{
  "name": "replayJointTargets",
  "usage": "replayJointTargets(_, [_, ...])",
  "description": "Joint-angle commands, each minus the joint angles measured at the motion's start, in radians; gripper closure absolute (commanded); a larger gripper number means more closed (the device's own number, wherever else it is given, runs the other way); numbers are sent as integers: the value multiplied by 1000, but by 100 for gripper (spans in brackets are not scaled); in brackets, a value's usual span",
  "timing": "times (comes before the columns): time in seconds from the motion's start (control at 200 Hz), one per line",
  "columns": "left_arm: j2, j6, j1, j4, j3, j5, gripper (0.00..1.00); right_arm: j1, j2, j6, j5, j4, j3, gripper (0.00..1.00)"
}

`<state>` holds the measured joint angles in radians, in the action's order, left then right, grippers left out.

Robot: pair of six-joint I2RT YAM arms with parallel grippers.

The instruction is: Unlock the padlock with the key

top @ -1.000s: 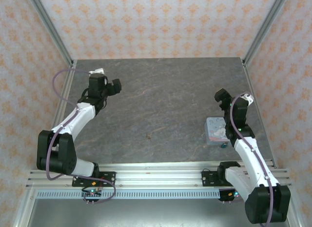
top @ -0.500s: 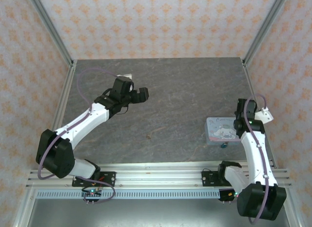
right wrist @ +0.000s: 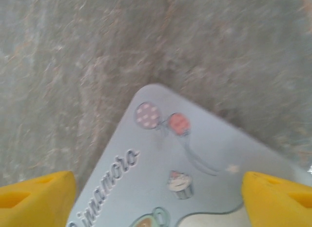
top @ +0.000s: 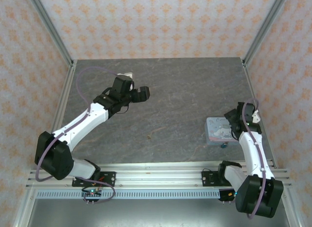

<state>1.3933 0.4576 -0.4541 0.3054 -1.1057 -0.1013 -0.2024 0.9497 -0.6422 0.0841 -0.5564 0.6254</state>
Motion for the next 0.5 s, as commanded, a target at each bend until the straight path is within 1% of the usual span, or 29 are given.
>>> replayJointTargets(0.0, [-33,21,-12,31,-29,0,0,41,18,-61,153,111,-47,17])
replayJointTargets(0.085, [-36,29,-15,28,-29,-5,0,133,32,-122,145,166,-72,18])
replayJointTargets(0.21, [-39,35,-21,32,-34,-5,0,316,70,-223,87,262,-93,20])
replayJointTargets(0.31, [-38,39,-22,34,-37,-3,0,480,149,-286,25,321,-65,20])
replayJointTargets(0.395, [-33,54,-24,32,-40,-11,0,593,227,-326,-10,386,-22,19])
replayJointTargets(0.49, [-26,71,-24,36,-40,-14,0,663,319,-310,-15,392,62,18])
